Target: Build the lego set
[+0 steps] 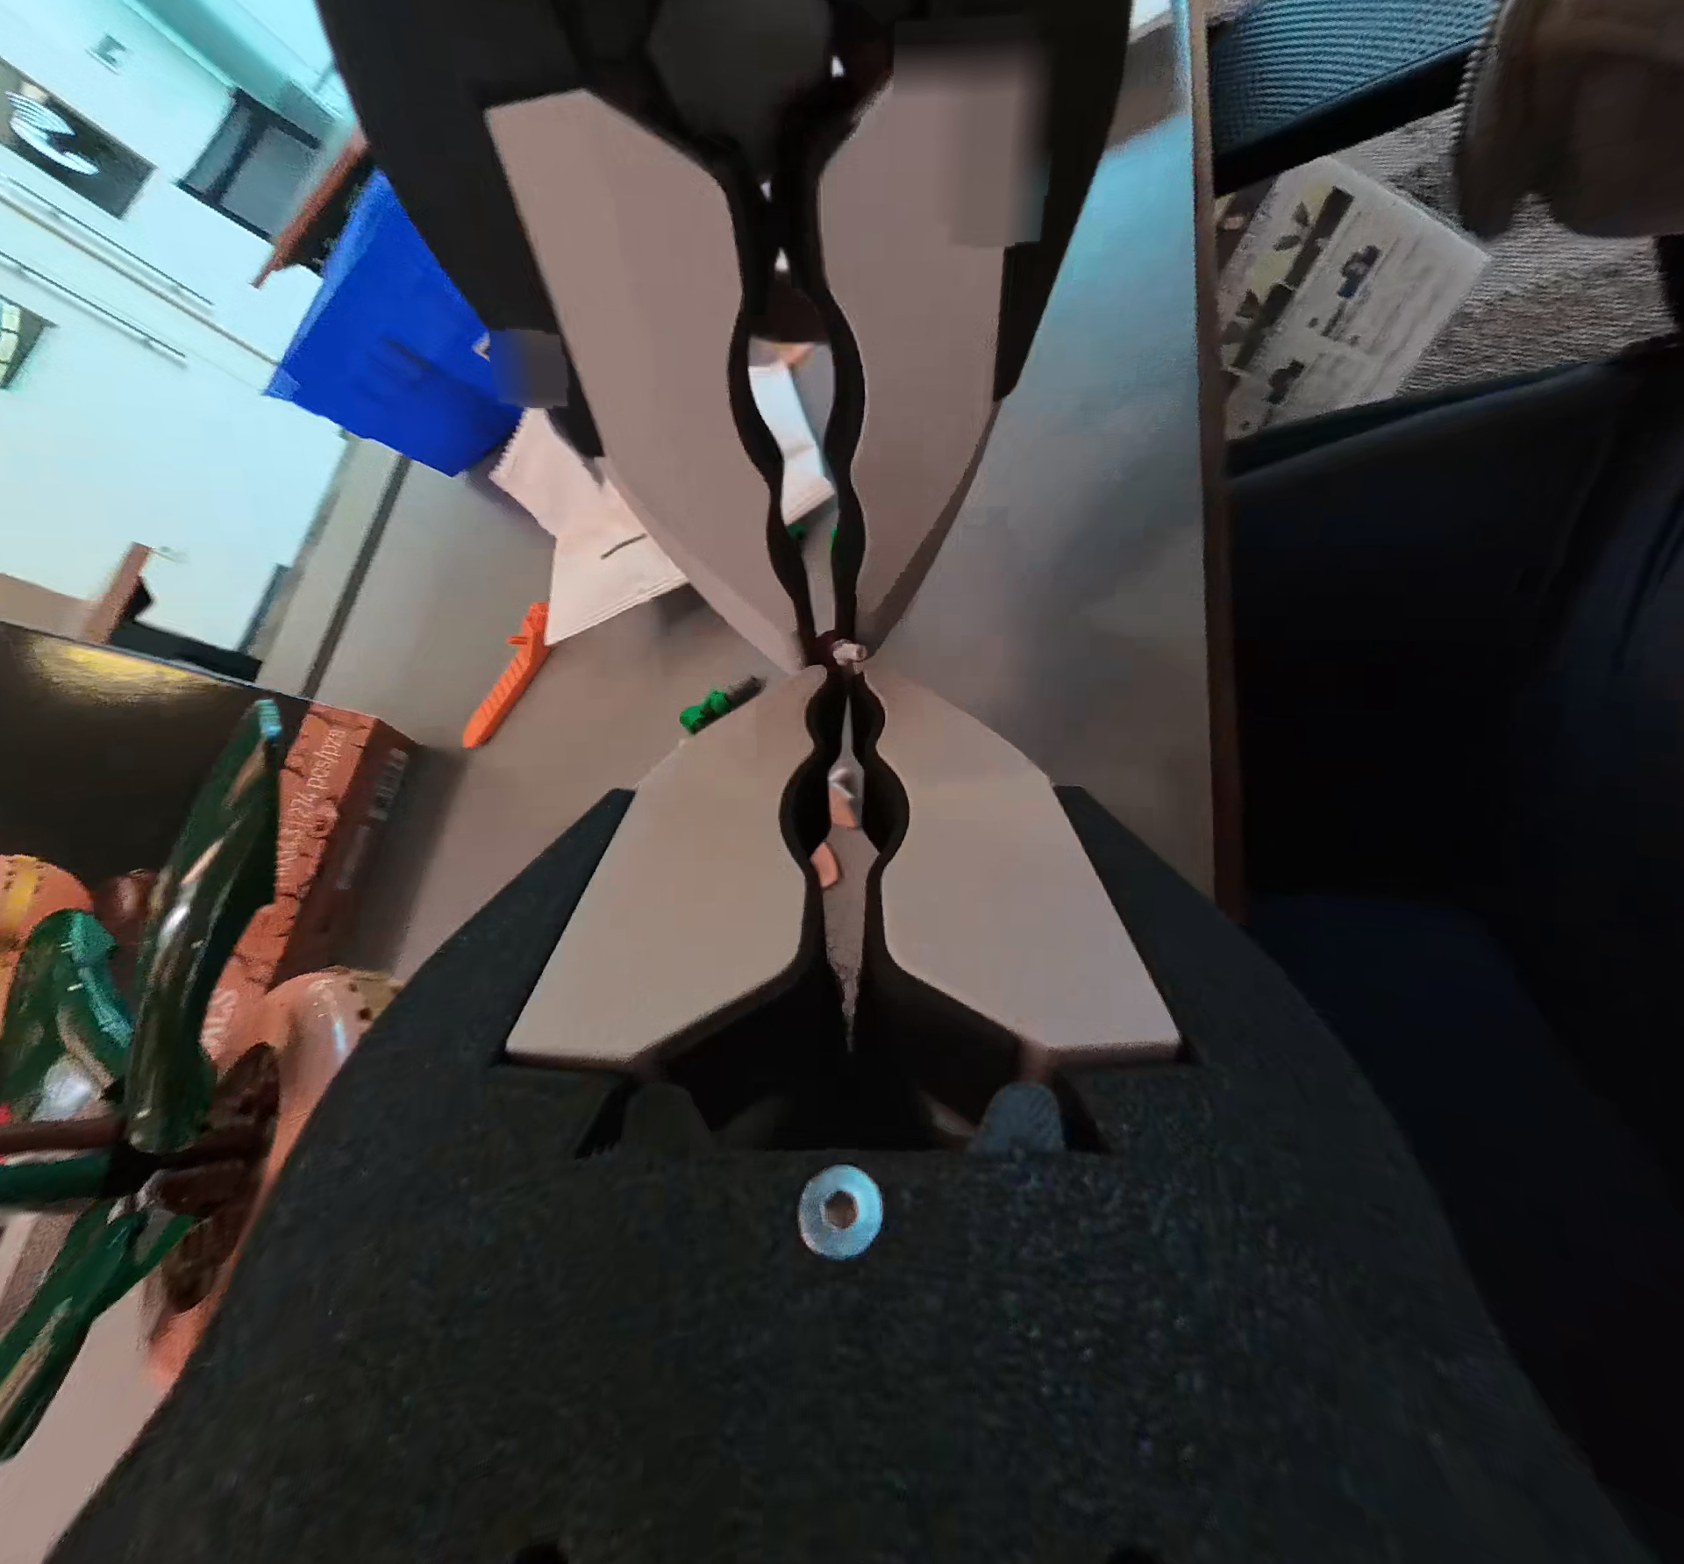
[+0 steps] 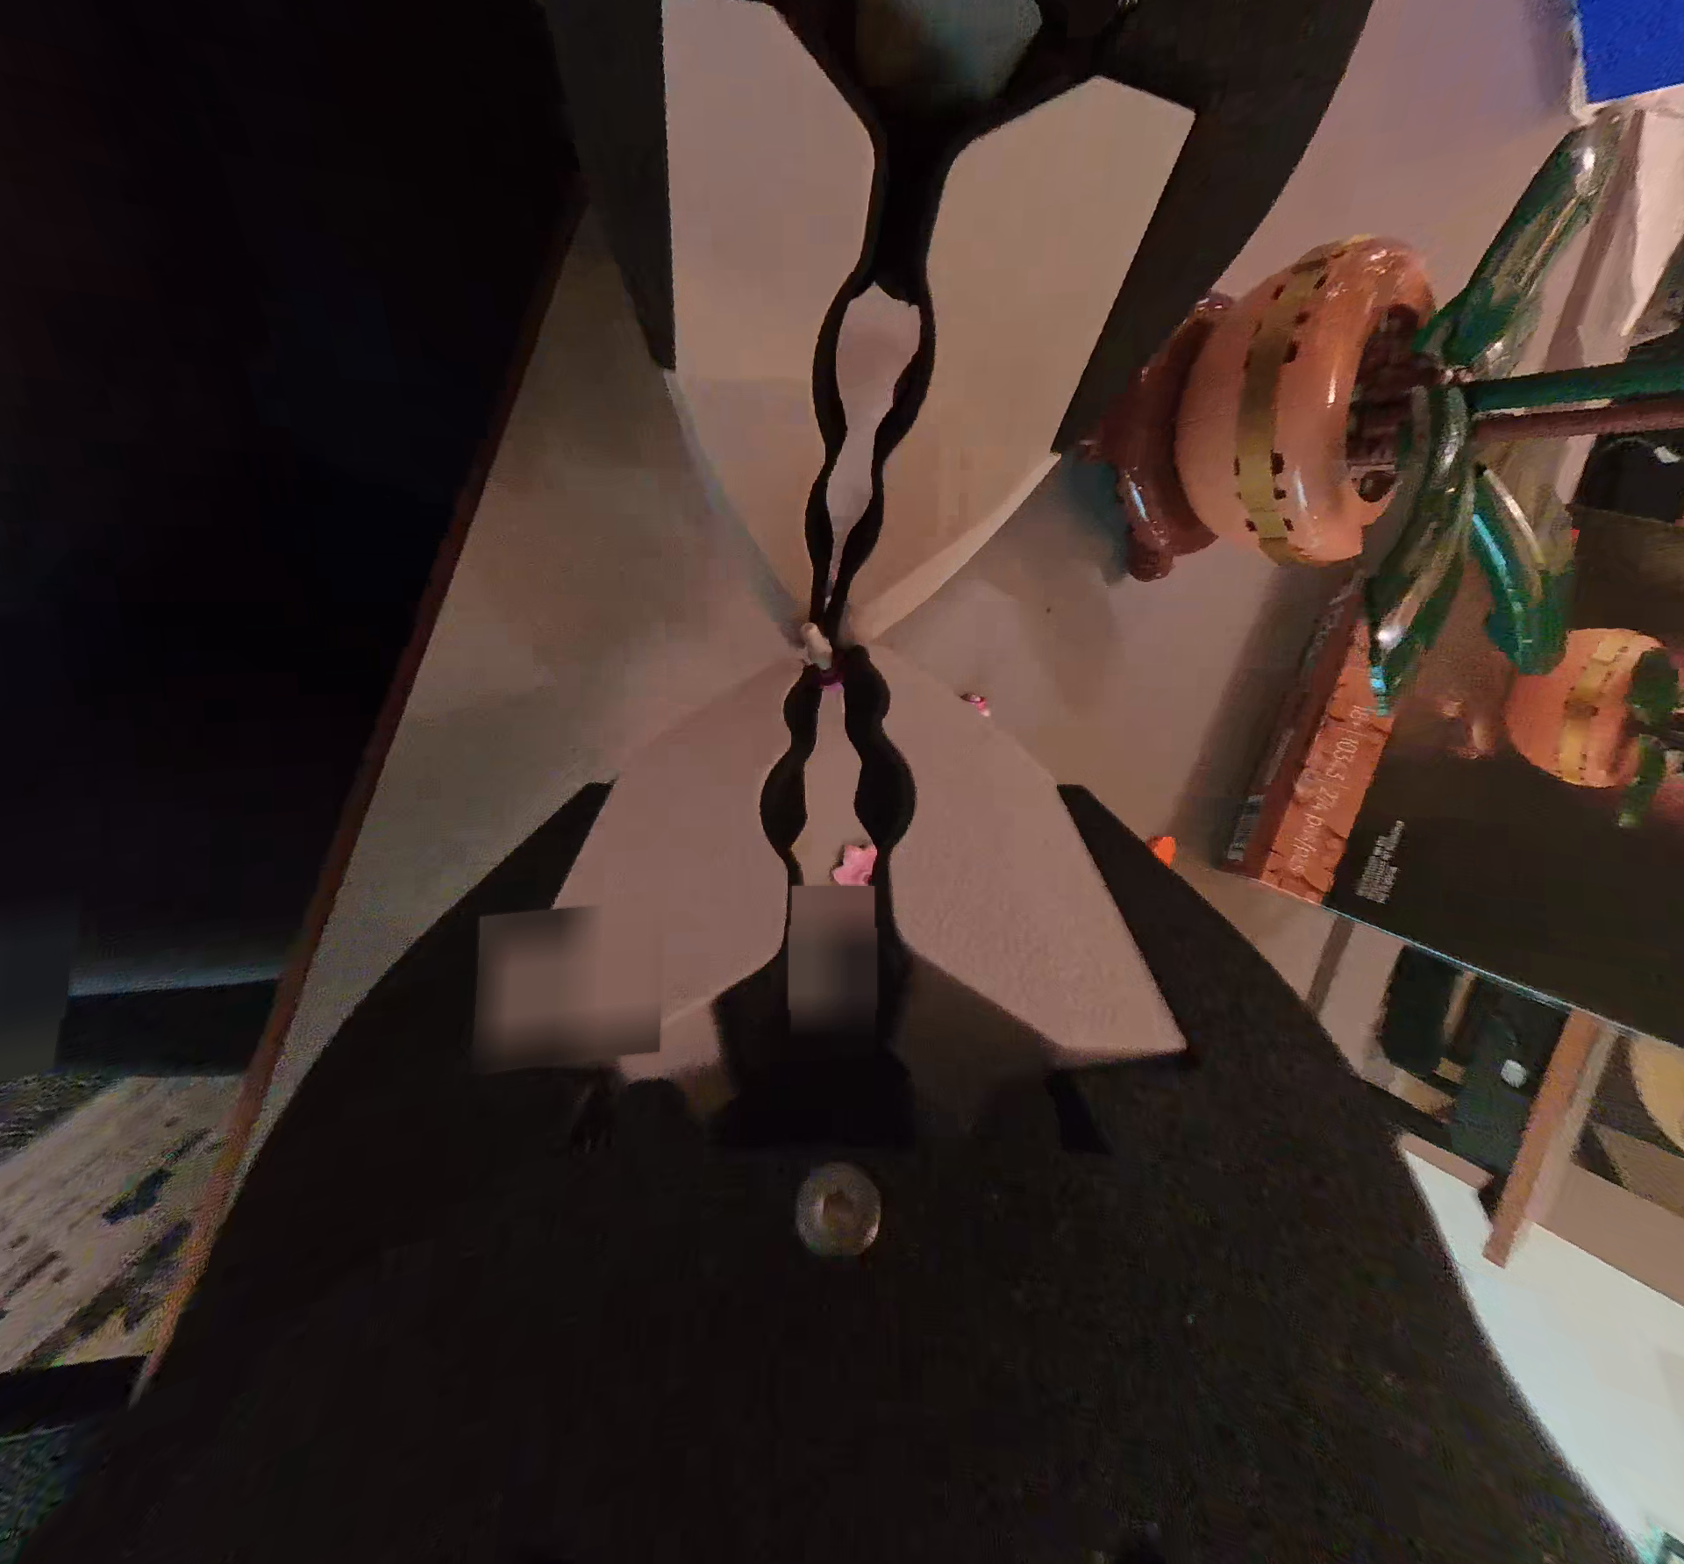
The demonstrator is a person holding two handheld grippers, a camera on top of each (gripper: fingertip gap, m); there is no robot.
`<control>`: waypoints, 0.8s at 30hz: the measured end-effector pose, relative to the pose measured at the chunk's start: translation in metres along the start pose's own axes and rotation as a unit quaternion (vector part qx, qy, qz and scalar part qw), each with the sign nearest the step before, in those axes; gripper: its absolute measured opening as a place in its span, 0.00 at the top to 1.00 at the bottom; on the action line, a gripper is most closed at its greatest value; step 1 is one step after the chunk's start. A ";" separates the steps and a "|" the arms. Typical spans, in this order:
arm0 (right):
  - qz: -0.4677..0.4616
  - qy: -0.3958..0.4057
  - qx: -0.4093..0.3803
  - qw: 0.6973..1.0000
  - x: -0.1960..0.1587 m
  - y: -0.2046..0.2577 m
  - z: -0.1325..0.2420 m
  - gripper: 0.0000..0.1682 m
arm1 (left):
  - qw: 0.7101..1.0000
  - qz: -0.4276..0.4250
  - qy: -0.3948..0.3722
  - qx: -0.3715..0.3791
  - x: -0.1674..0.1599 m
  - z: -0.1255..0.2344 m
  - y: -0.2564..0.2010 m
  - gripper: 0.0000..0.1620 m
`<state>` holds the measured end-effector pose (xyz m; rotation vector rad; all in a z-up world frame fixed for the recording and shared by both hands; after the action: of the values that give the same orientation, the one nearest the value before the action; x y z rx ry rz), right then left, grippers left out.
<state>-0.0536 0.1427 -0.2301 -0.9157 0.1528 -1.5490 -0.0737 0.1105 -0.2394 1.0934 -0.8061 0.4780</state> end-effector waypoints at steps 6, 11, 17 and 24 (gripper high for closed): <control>0.099 0.068 -0.091 0.989 0.000 -0.008 -0.003 0.97 | 0.999 -0.029 -0.015 0.043 0.003 0.004 0.009 1.00; 0.019 0.112 -0.086 0.990 -0.039 -0.005 -0.004 1.00 | 0.993 -0.037 -0.067 0.095 0.025 0.015 0.032 1.00; -0.144 -0.089 -0.175 0.970 -0.013 -0.028 0.018 1.00 | 0.987 0.027 -0.110 0.112 0.014 0.024 0.041 1.00; -0.325 -0.327 -0.185 0.868 0.017 -0.028 0.042 0.85 | 0.896 0.315 -0.313 0.026 0.042 0.032 0.040 0.99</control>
<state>-0.0481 0.1512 -0.1777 -1.8939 -0.4032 -1.7360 -0.0865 0.0955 -0.1760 1.0272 -1.7549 0.6970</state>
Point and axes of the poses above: each gripper's, where its closed fingertips meet, z back along the fingers, x out of its top, y = z × x across the jaws, the point moved 3 cm from there along z, back along the fingers, and after that the axes turned 15 degrees about -y, right-handed, at the moved point
